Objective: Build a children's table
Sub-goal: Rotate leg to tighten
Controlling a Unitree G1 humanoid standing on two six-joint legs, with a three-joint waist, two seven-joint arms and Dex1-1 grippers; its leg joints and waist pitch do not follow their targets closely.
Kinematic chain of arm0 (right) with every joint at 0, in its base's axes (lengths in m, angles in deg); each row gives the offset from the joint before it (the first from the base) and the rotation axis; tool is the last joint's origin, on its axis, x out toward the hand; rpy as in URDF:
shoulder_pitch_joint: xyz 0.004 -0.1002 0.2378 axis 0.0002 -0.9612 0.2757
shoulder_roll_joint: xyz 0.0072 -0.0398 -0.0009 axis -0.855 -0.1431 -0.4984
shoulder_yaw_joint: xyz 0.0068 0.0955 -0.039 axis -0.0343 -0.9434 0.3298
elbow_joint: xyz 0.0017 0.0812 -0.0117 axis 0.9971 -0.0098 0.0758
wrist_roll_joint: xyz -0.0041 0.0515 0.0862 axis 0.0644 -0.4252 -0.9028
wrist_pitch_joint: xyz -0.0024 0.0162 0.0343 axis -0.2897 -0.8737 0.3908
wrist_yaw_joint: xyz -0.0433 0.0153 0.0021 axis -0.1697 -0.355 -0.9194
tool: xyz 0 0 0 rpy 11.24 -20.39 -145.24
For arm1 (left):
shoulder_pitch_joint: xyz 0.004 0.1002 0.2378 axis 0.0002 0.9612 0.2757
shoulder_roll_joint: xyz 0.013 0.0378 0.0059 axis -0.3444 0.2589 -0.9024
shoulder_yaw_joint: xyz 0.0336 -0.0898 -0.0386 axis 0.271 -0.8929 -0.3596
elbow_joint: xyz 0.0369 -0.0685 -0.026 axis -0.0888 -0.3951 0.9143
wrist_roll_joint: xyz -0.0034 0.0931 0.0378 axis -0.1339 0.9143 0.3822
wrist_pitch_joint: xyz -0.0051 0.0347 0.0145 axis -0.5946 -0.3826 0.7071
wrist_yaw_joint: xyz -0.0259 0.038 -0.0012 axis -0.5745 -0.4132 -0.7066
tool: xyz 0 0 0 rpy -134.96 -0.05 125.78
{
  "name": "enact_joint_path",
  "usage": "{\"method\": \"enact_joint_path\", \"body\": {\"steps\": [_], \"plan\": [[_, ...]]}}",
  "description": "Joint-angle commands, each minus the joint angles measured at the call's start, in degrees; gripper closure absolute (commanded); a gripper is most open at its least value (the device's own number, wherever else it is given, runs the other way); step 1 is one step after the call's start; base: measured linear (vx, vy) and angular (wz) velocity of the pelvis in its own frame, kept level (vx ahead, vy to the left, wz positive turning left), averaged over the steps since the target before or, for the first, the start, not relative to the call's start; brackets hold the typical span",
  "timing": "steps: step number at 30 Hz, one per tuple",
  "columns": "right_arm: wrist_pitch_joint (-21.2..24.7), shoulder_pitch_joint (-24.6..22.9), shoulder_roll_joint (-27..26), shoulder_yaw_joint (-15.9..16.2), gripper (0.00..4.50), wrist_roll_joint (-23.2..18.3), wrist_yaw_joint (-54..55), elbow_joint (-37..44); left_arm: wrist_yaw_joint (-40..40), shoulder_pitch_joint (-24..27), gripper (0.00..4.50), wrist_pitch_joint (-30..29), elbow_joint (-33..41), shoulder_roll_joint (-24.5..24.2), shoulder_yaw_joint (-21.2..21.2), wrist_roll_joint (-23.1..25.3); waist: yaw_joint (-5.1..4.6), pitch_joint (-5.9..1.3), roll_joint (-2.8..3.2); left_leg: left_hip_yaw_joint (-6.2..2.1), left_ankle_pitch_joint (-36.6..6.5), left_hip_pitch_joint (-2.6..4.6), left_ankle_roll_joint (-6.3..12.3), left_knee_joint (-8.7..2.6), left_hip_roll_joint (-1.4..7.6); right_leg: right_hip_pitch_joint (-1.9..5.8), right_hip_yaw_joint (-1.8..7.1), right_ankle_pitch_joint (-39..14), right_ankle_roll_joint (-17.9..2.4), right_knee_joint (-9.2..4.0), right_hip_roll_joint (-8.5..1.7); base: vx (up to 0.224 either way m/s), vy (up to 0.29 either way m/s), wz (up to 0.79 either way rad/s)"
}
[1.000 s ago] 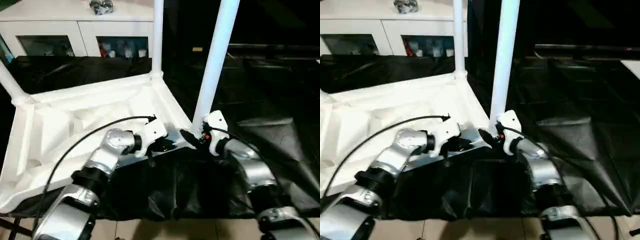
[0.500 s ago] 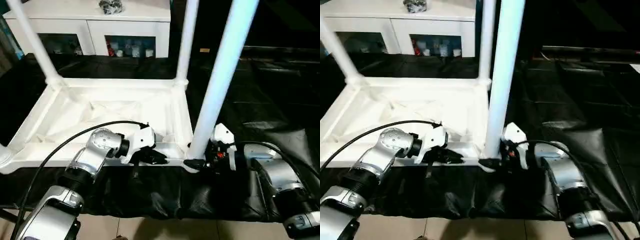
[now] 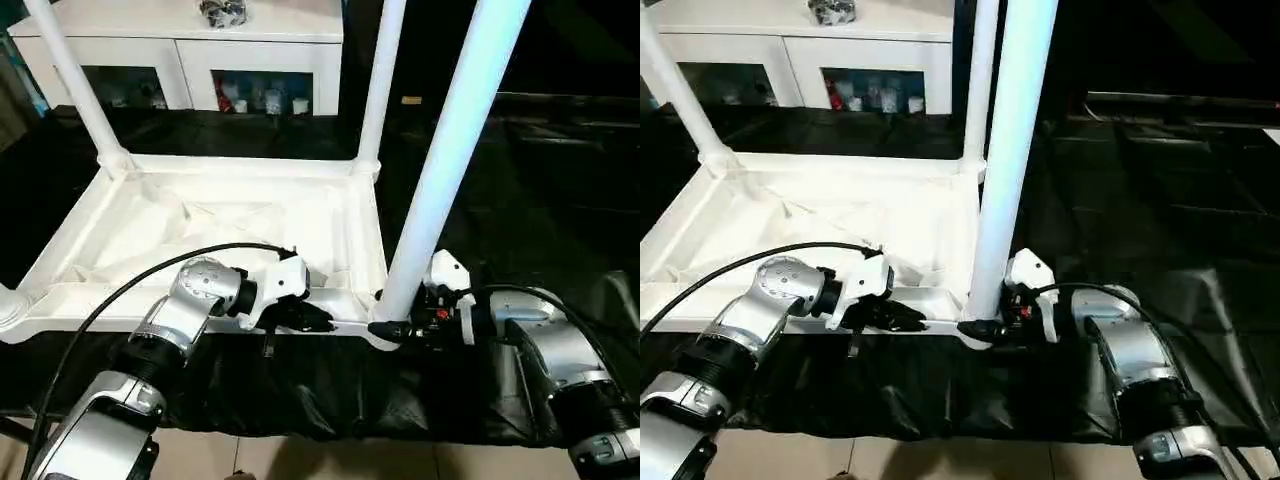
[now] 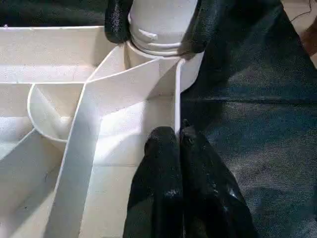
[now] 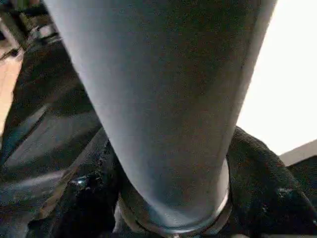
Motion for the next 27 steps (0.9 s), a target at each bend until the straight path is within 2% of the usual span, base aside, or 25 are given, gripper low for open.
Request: {"method": "enact_joint_path", "body": {"steps": [1,3,4,5,7,8,9,10,12,14,16,17,18,19,20,22,23,26,27], "plan": [[0.96,-0.53,-4.89,1.86,1.86,-0.19,5.60,-0.74,6.87,-1.02,4.50,-1.25,-1.16,2.14,-0.11,1.91,-0.12,-2.65,-0.77,0.31,-13.48,0.26,3.03,-3.56,1.11,2.62,1.36,-11.22,-13.40,-3.30,-2.04,0.000,0.000,0.00],[0.79,0.05,-8.97,-0.15,1.86,1.79,16.14,-3.81,11.40,-1.41,4.50,-2.53,-1.72,4.97,0.35,2.95,-0.67,-2.24,-0.52,0.11,-16.49,0.38,1.37,-3.92,0.94,2.16,1.48,-17.72,-11.85,-3.90,-2.27,0.000,0.000,0.00],[0.67,0.16,-9.66,-0.43,1.86,2.17,17.95,-4.31,12.05,-1.46,4.50,-2.70,-1.79,5.52,0.43,3.06,-1.17,-2.09,-0.53,-0.08,-18.79,0.63,0.11,-4.07,0.81,1.89,1.47,-22.83,-10.21,-4.36,-2.33,0.000,0.000,0.00],[0.29,0.24,-10.84,-0.79,1.86,2.66,20.56,-4.82,13.24,-1.55,4.50,-2.88,-1.85,6.57,0.58,3.19,-1.55,-1.98,-0.64,-0.45,-20.45,0.56,-0.63,-4.28,0.64,1.96,1.34,-26.77,-8.46,-4.72,-2.26,0.000,0.000,0.00],[-0.02,0.55,-13.68,-1.42,1.86,3.21,25.28,-5.47,15.97,-1.83,4.50,-3.67,-2.02,9.26,0.85,3.43,-1.89,-1.97,-0.71,-0.60,-22.00,0.78,-0.54,-4.28,0.56,1.64,1.32,-30.18,-6.70,-5.30,-2.27,0.000,0.000,0.00],[-0.01,1.10,-15.53,-1.80,1.86,3.67,28.34,-6.20,17.28,-1.96,4.50,-4.04,-2.07,10.80,1.25,3.75,-2.03,-2.00,-0.17,-0.67,-22.51,0.99,-0.53,-4.34,0.61,1.39,1.38,-30.20,-6.59,-5.44,-2.26,0.000,0.000,0.00],[0.02,1.96,-17.83,-2.16,1.86,4.24,32.00,-7.12,18.50,-2.06,4.50,-4.64,-2.02,12.52,1.81,4.12,-2.52,-2.08,-0.25,-0.82,-22.55,0.60,-0.64,-4.49,0.56,1.68,1.23,-29.10,-6.70,-5.36,-2.13,0.000,0.000,0.00],[0.05,2.15,-18.30,-2.23,1.86,4.36,32.77,-7.32,18.73,-2.07,4.50,-4.77,-2.00,12.86,1.93,4.20,-2.67,-2.02,-0.30,-0.85,-22.71,0.48,-0.75,-4.56,0.56,1.62,1.21,-28.94,-6.66,-5.39,-2.10,0.000,0.000,0.00],[0.28,4.42,-22.57,-2.38,1.86,5.46,38.78,-9.52,21.06,-2.17,4.50,-5.93,-2.04,15.99,2.70,5.05,-3.00,-2.02,0.18,-0.86,-24.23,0.78,-1.00,-4.49,0.44,1.24,1.19,-29.15,-6.60,-5.56,-2.00,0.000,0.000,0.00],[-0.73,4.97,-23.15,-1.30,1.86,6.66,39.09,-9.88,21.75,-2.20,4.50,-6.05,-2.18,16.65,2.83,5.53,-3.11,-2.04,-0.12,-0.84,-24.41,0.68,-0.67,-4.44,0.31,1.37,1.12,-29.24,-6.36,-5.72,-1.91,0.000,0.000,0.00],[-0.57,5.18,-23.35,-1.14,1.86,6.52,38.61,-9.95,21.90,-2.16,4.50,-5.97,-2.21,16.75,2.97,5.75,-2.93,-2.05,-0.09,-0.71,-24.42,0.85,-0.13,-4.33,0.27,1.23,1.22,-29.13,-6.29,-5.86,-1.92,0.000,0.000,0.00],[-0.27,5.26,-23.57,-1.34,1.52,5.93,38.16,-9.90,21.97,-2.06,4.50,-5.98,-2.17,16.78,3.09,5.98,-2.86,-2.16,-0.05,-0.75,-23.70,0.62,0.29,-4.41,0.35,1.46,1.29,-27.75,-6.63,-5.66,-1.95,0.000,0.000,0.00],[-0.04,5.30,-23.34,-1.73,1.17,5.29,37.34,-9.77,21.73,-1.78,4.50,-5.95,-1.90,16.46,3.18,6.06,-2.79,-2.15,0.02,-0.71,-23.34,0.57,0.38,-4.47,0.40,1.46,1.30,-26.44,-7.01,-5.55,-1.88,0.000,0.000,0.00],[0.10,5.11,-22.46,-1.99,1.17,4.79,35.87,-9.36,21.20,-1.40,4.50,-5.77,-1.49,15.80,3.16,6.02,-2.81,-2.17,-0.31,-0.66,-23.20,0.54,0.49,-4.45,0.43,1.48,1.31,-25.96,-7.20,-5.50,-1.84,0.000,0.000,0.00],[0.10,4.95,-21.80,-2.10,1.07,4.60,34.96,-9.09,20.82,-1.16,4.50,-5.64,-1.21,15.33,3.12,5.97,-2.66,-2.24,-0.04,-0.63,-22.91,0.64,0.50,-4.43,0.49,1.46,1.38,-24.99,-7.71,-5.37,-1.90,0.000,0.000,0.00],[0.02,4.74,-19.98,-1.93,0.80,5.02,33.34,-8.87,19.87,-0.76,4.50,-5.34,-0.66,14.30,2.92,5.69,-2.61,-2.26,-0.01,-0.63,-22.50,0.54,0.56,-4.49,0.63,1.61,1.43,-23.16,-8.34,-5.17,-1.88,0.000,0.000,0.00],[-0.21,4.56,-18.84,-1.42,0.72,5.27,31.52,-8.66,19.59,-0.61,4.50,-5.21,-0.49,13.69,2.84,5.73,-2.48,-2.40,-0.16,-0.51,-20.83,0.36,0.89,-4.41,0.66,1.89,1.50,-19.89,-9.31,-4.79,-1.89,0.000,0.000,0.00],[-1.31,4.21,-15.89,-0.19,0.72,5.93,27.29,-8.19,17.91,-0.15,4.50,-4.60,-0.12,12.00,2.70,5.66,-2.33,-2.58,-0.12,-0.34,-18.66,0.24,1.64,-4.15,0.70,2.29,1.51,-15.30,-10.83,-4.34,-1.82,0.000,0.000,0.00],[-1.67,4.09,-14.70,0.27,0.72,6.16,25.64,-8.00,17.06,0.04,4.50,-4.46,0.01,11.29,2.62,5.55,-2.20,-2.70,-0.06,-0.24,-16.71,0.23,2.21,-3.98,0.71,2.42,1.54,-12.50,-11.88,-4.04,-1.97,0.000,0.000,0.00]]}}
